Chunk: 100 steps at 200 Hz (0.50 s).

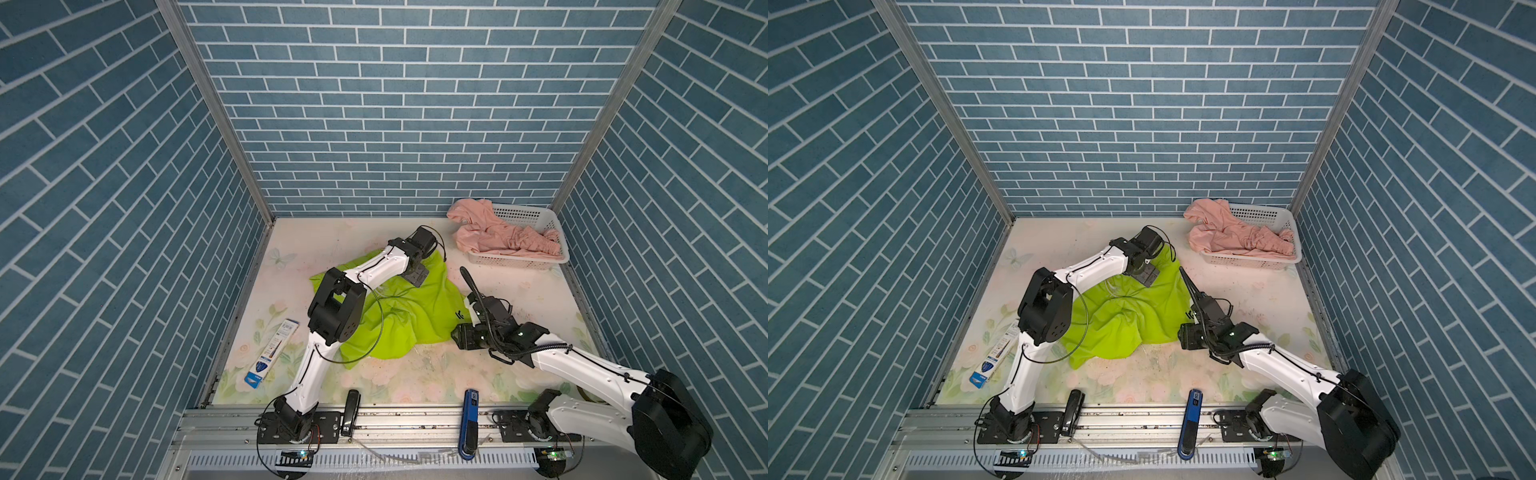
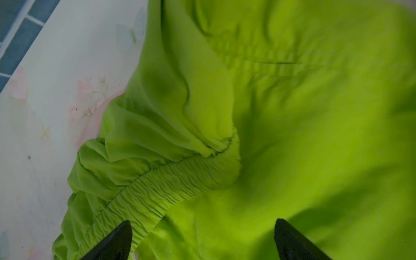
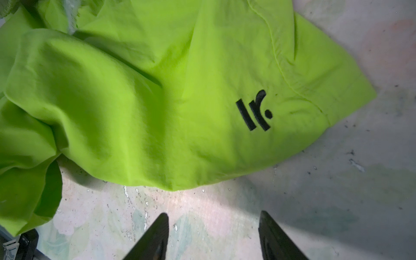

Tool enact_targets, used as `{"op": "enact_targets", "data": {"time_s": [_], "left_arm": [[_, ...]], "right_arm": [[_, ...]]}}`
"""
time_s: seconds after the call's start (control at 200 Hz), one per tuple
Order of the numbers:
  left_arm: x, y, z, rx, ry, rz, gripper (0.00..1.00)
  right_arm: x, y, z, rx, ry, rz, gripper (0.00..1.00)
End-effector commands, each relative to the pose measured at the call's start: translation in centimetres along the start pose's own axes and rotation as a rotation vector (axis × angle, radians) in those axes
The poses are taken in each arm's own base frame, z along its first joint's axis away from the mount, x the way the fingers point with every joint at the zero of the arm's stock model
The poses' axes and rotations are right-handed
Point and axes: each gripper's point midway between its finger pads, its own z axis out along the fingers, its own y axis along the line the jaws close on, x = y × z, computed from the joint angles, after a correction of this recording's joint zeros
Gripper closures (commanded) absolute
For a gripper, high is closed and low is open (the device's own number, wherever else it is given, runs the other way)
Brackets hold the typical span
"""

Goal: Fold and stack the shorts

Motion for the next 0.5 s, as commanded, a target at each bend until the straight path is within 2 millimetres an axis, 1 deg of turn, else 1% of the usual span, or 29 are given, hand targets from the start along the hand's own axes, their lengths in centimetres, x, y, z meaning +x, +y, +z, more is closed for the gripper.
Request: {"op": "enact_targets", "data": {"time_s": [0.0,0.075,0.105,0.215,0.28,0.38,0.425,0.495], "left_arm": [[-0.9,3.7,0.3,-0.155,-0.009,-0.071,0.00],[-1.7,4.4,0.8,-0.142,-0.024,-0.092,0.00],[-1.9,4.4,1.1,-0.128,-0.028,-0.098,0.00],[-2.6,3.0,2.0,-0.055,-0.041,-0.074,0.00],[-2.6,2.0,2.5,-0.002,-0.035,-0.062,0.00],[-2.4,1.2,3.1,0.028,-0.021,-0.049,0.00],[-2.3,1.4,3.4,0.012,-0.013,-0.032,0.00],[-2.6,2.6,3.8,-0.040,-0.003,0.002,0.00]], "right_arm": [[-0.9,0.3,-0.5,-0.026,-0.059,0.055,0.35],[-0.8,0.3,-0.4,-0.035,-0.061,0.058,0.35],[-0.8,0.3,-0.3,-0.034,-0.058,0.058,0.35],[-0.6,0.1,-0.1,-0.018,-0.047,0.065,0.35],[-0.7,0.0,-0.1,-0.018,-0.054,0.075,0.35],[-0.9,0.0,0.0,-0.020,-0.065,0.082,0.35],[-0.9,0.1,0.0,-0.021,-0.065,0.082,0.35],[-0.9,0.1,0.0,-0.019,-0.060,0.079,0.35]]}}
